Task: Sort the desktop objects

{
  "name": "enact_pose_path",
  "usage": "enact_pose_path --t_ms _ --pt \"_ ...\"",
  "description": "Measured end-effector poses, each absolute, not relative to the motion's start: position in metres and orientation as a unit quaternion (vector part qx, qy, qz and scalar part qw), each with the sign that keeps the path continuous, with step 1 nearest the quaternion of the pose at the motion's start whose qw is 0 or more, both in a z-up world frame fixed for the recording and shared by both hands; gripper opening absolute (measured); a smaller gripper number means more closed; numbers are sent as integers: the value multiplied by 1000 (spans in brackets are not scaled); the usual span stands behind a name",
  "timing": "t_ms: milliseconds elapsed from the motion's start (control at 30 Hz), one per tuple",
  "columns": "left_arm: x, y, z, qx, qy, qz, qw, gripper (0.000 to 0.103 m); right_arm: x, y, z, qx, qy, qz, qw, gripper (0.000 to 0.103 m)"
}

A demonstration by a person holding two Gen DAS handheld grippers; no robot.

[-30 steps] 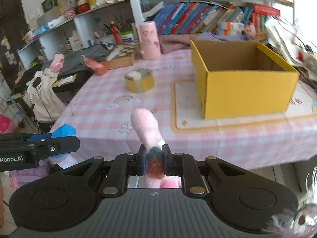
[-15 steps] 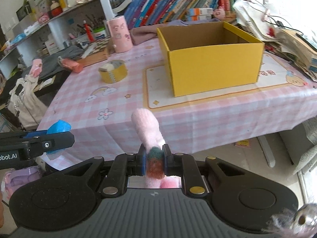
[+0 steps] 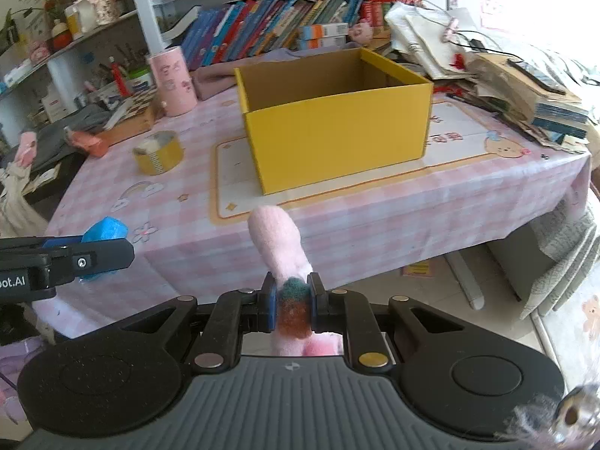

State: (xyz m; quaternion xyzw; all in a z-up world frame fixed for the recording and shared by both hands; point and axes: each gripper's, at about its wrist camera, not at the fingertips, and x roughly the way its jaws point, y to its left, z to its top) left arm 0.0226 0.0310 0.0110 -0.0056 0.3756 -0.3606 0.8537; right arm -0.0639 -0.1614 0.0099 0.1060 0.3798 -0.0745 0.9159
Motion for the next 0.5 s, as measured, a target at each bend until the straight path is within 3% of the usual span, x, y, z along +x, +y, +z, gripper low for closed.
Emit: enact_pose_path --t_ms 500 --pt "43 -5 13 0 374 -381 846 43 -43 -190 14 97 378 -87 917 14"
